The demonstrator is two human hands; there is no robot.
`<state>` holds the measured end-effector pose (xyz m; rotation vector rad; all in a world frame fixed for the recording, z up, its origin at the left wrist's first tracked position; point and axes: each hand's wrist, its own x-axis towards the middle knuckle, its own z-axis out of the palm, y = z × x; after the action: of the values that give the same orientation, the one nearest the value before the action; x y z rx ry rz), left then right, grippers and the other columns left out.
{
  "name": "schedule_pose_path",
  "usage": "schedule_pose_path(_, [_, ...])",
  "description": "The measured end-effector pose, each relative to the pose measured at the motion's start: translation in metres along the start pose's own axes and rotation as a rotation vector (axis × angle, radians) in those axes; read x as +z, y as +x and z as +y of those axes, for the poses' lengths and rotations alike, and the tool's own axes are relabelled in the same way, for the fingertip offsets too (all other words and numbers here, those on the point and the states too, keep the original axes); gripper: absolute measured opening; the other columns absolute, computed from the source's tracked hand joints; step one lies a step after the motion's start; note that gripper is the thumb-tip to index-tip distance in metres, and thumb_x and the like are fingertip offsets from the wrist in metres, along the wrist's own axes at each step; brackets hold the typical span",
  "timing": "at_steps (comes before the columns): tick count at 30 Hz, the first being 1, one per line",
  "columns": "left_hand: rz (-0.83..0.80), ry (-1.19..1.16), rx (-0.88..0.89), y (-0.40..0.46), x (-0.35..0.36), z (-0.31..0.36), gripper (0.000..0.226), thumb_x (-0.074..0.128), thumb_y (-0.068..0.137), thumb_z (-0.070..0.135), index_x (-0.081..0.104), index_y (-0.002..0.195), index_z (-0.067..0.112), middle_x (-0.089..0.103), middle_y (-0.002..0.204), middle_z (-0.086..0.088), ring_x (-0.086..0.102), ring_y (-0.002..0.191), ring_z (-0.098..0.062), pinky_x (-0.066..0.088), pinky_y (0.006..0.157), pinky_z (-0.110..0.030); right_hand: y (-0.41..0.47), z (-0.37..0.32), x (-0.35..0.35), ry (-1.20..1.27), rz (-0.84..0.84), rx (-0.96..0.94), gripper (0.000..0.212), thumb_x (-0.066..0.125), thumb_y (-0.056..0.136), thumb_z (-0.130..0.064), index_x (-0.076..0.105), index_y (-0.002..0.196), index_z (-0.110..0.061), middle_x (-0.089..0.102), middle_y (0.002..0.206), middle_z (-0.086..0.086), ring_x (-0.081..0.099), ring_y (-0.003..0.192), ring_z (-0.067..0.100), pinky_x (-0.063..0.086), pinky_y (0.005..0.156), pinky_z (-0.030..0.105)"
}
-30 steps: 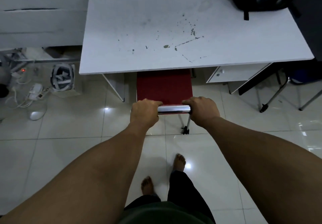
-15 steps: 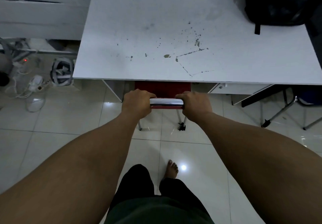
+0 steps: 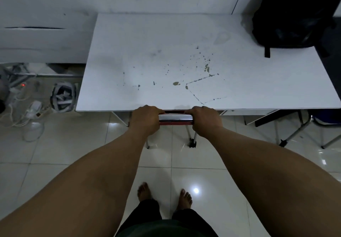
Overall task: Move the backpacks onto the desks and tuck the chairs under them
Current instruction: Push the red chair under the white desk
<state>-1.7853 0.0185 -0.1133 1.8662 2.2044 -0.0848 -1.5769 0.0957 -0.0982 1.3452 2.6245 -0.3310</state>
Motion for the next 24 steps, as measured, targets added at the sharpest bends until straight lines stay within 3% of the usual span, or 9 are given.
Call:
schedule_pose_path(8, [0.031,0.051,0.022,0.006,0.006,-0.001,0.045,0.065,0.069,0.022,0.068,0.110,0.042,0.069,0.083,0.006,0.062,0.074,-0.019,0.038,0.057,-0.025,0.004,0.007,0.004,-0.032,-0.006,-0.038,0.053,0.063,0.080,-0.012,0.059,0.124,-0.042,0.067,0.099,-0.005,0.064,0.087,0.021,0.046,0.066,0.031])
schedule_pose_path(13, [0.001,0.047,0.023,0.004,0.003,0.001,0.037,0.064,0.074,0.023,0.069,0.107,0.040,0.069,0.087,0.006,0.062,0.078,-0.019,0.041,0.059,-0.026,0.006,0.005,0.006,-0.023,-0.008,-0.026,0.054,0.061,0.077,-0.011,0.061,0.122,-0.043,0.067,0.096,-0.005,0.063,0.086,0.022,0.040,0.063,0.030])
schedule_pose_path(19, [-0.127,-0.014,-0.010,0.000,-0.007,0.004,0.042,0.064,0.078,0.022,0.064,0.114,0.044,0.067,0.094,0.005,0.057,0.079,-0.018,0.039,0.060,-0.027,0.003,0.002,0.007,0.052,-0.051,0.051,0.044,0.060,0.079,-0.014,0.067,0.112,-0.042,0.067,0.088,-0.006,0.062,0.080,0.020,0.041,0.062,0.029])
schedule_pose_path(24, [-0.249,-0.066,-0.007,-0.004,-0.016,0.007,0.050,0.061,0.082,0.024,0.056,0.126,0.045,0.065,0.110,0.004,0.060,0.098,-0.021,0.043,0.068,-0.029,-0.003,-0.001,0.001,0.083,-0.111,0.078,0.037,0.057,0.082,-0.014,0.067,0.110,-0.036,0.066,0.092,-0.003,0.063,0.083,0.022,0.043,0.063,0.030])
